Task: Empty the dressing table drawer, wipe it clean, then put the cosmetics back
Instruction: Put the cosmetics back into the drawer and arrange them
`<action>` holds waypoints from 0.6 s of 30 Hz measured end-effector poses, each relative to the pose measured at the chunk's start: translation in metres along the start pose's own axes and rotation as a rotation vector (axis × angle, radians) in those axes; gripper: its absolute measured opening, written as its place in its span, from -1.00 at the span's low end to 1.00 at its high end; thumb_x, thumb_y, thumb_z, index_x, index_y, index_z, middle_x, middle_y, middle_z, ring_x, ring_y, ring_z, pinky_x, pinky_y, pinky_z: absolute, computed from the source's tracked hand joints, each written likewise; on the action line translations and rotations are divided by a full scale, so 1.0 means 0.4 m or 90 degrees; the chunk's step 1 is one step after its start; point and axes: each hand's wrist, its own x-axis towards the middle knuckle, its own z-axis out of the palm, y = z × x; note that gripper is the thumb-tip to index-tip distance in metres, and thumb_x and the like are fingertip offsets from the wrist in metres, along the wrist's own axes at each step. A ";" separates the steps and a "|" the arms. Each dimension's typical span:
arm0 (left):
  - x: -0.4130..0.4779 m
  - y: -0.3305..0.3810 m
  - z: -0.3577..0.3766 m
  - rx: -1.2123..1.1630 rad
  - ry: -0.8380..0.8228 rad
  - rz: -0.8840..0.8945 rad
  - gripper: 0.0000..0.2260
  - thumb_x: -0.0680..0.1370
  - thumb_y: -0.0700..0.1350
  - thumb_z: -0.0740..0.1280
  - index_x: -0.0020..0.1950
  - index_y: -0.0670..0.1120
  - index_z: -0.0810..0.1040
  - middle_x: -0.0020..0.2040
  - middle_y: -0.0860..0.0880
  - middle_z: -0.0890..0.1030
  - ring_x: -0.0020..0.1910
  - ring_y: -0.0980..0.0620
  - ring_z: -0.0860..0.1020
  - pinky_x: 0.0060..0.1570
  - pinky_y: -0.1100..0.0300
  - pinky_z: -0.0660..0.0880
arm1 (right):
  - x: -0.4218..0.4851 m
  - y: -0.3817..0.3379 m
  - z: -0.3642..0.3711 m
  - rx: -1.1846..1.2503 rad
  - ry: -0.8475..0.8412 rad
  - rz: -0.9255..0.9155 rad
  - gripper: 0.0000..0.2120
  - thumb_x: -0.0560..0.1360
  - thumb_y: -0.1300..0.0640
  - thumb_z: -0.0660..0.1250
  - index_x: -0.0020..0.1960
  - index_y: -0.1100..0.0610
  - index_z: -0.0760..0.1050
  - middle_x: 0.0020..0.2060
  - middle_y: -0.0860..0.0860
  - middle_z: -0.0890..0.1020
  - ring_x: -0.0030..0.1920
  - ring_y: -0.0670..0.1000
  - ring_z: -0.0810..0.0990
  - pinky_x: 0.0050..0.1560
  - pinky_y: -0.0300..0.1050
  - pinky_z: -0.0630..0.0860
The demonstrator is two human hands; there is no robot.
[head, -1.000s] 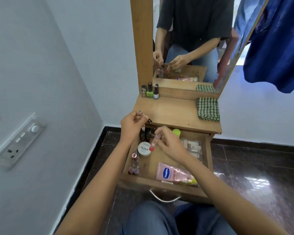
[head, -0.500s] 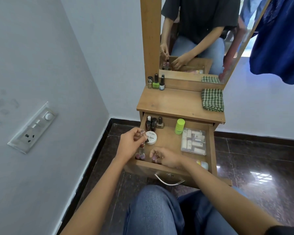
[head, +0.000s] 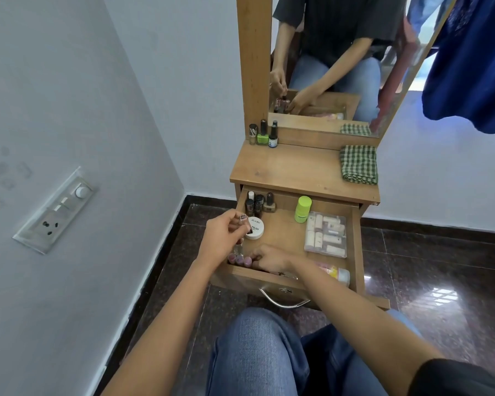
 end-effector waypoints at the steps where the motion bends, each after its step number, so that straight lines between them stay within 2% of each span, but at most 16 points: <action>1: 0.002 0.001 0.001 0.003 -0.003 0.000 -0.89 0.46 -0.12 0.46 -0.03 -0.01 0.62 -0.14 0.08 0.66 -0.12 0.22 0.62 -0.09 0.33 0.56 | -0.001 -0.005 0.000 -0.004 0.000 0.002 -0.78 0.48 0.23 0.21 0.02 0.15 0.59 -0.17 0.02 0.58 -0.28 -0.07 0.46 -0.26 -0.17 0.37; 5: 0.003 0.008 0.003 0.021 -0.013 -0.002 -0.86 0.47 -0.15 0.45 0.01 -0.05 0.62 -0.11 0.06 0.66 -0.12 0.20 0.62 -0.12 0.31 0.58 | -0.011 -0.010 -0.006 0.003 -0.007 0.009 -0.76 0.48 0.25 0.20 0.08 0.16 0.57 -0.14 0.06 0.58 -0.23 -0.05 0.48 -0.26 -0.17 0.39; 7: 0.004 0.008 0.004 0.029 -0.020 -0.010 -0.84 0.47 -0.16 0.45 0.04 -0.07 0.62 -0.10 0.04 0.66 -0.12 0.18 0.63 -0.11 0.23 0.61 | -0.017 0.004 -0.014 0.052 0.016 0.016 -0.67 0.47 0.35 0.16 0.19 0.19 0.50 -0.02 0.11 0.60 -0.10 0.00 0.54 -0.17 -0.12 0.46; 9: 0.004 0.004 0.005 0.030 -0.024 -0.018 -0.84 0.47 -0.16 0.45 0.04 -0.07 0.62 -0.11 0.03 0.67 -0.14 0.15 0.64 -0.10 0.14 0.62 | -0.027 0.017 -0.028 0.133 0.107 -0.003 -0.61 0.47 0.41 0.18 0.27 0.22 0.42 0.10 0.14 0.58 0.08 0.06 0.56 0.05 -0.05 0.51; 10: 0.004 0.003 0.006 0.035 -0.025 -0.019 -0.83 0.46 -0.15 0.45 0.04 -0.06 0.62 -0.11 0.03 0.67 -0.15 0.14 0.64 -0.10 0.11 0.63 | -0.034 0.021 -0.035 0.167 0.182 -0.023 -0.62 0.47 0.39 0.25 0.26 0.21 0.44 0.11 0.11 0.58 0.10 0.05 0.56 0.12 -0.07 0.51; 12: 0.005 0.002 0.011 0.051 -0.029 -0.012 -0.82 0.46 -0.13 0.46 0.04 -0.04 0.62 -0.12 0.05 0.67 -0.14 0.16 0.64 -0.08 0.12 0.62 | -0.051 0.026 -0.049 0.226 0.301 -0.067 -0.66 0.43 0.33 0.37 0.19 0.17 0.50 0.07 0.05 0.61 0.05 0.00 0.58 0.14 -0.12 0.52; 13: 0.004 0.002 0.014 0.058 -0.034 -0.007 -0.82 0.45 -0.12 0.46 0.04 -0.04 0.62 -0.12 0.06 0.66 -0.14 0.17 0.63 -0.07 0.15 0.62 | -0.056 0.027 -0.053 0.244 0.318 -0.092 -0.67 0.41 0.31 0.41 0.16 0.15 0.53 0.04 0.03 0.63 0.05 -0.01 0.60 0.12 -0.15 0.53; 16: -0.003 0.007 0.027 0.068 -0.054 -0.001 -0.83 0.45 -0.12 0.47 0.04 -0.03 0.63 -0.12 0.08 0.66 -0.12 0.22 0.62 -0.05 0.25 0.59 | -0.060 0.030 -0.053 0.232 0.300 -0.149 -0.72 0.38 0.25 0.47 0.08 0.11 0.58 -0.04 0.00 0.67 0.00 -0.03 0.62 0.08 -0.21 0.53; 18: -0.012 0.012 0.035 0.067 -0.067 -0.008 -0.82 0.46 -0.12 0.47 0.04 -0.02 0.62 -0.11 0.07 0.66 -0.11 0.20 0.62 -0.13 0.28 0.60 | -0.058 0.028 -0.051 0.226 0.307 -0.162 -0.75 0.37 0.24 0.48 0.03 0.11 0.61 -0.10 0.00 0.68 -0.05 -0.06 0.63 0.02 -0.26 0.53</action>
